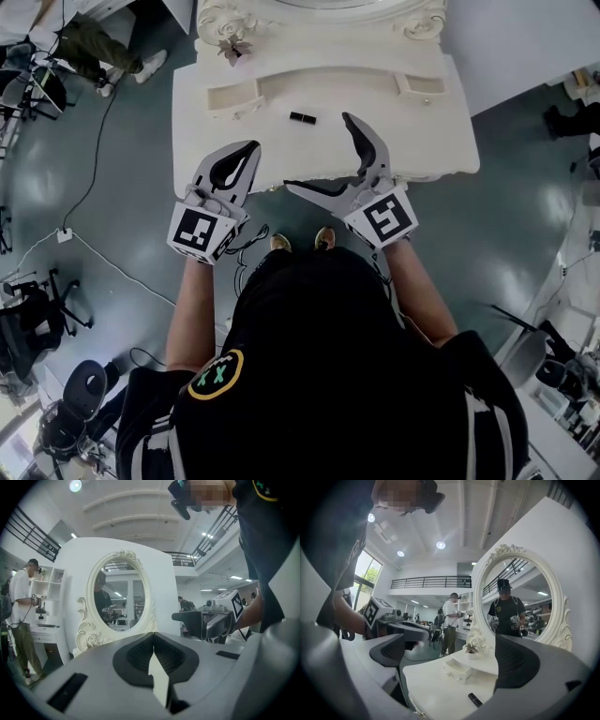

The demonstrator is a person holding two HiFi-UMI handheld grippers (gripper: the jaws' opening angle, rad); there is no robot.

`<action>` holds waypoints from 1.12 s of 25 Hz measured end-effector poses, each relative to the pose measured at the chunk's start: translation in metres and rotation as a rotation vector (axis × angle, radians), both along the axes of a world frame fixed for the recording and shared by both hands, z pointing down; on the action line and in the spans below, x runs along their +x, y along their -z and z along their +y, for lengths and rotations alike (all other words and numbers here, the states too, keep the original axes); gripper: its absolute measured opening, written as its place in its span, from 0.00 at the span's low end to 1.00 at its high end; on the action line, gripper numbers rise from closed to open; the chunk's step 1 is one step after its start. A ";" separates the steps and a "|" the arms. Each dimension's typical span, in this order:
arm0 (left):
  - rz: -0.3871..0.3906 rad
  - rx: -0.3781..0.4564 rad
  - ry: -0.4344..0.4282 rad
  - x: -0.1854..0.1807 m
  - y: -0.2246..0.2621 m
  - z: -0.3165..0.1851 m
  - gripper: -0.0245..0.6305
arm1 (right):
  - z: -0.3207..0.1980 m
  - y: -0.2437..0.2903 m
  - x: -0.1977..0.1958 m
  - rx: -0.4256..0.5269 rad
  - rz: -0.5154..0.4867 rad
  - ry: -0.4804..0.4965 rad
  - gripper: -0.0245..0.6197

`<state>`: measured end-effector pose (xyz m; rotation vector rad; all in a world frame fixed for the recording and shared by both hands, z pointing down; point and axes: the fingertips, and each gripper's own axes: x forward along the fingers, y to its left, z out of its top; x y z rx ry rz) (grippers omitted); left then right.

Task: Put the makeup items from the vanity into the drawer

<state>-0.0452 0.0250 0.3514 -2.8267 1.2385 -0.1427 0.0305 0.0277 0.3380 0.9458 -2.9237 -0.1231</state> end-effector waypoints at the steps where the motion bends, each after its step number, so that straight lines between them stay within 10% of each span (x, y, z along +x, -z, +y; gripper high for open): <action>1: -0.001 0.000 0.001 0.000 0.000 0.000 0.07 | 0.000 0.001 0.000 0.006 -0.004 0.000 0.97; 28: -0.019 -0.051 0.043 0.013 -0.023 -0.043 0.07 | -0.055 -0.029 0.013 -0.029 0.011 0.056 0.97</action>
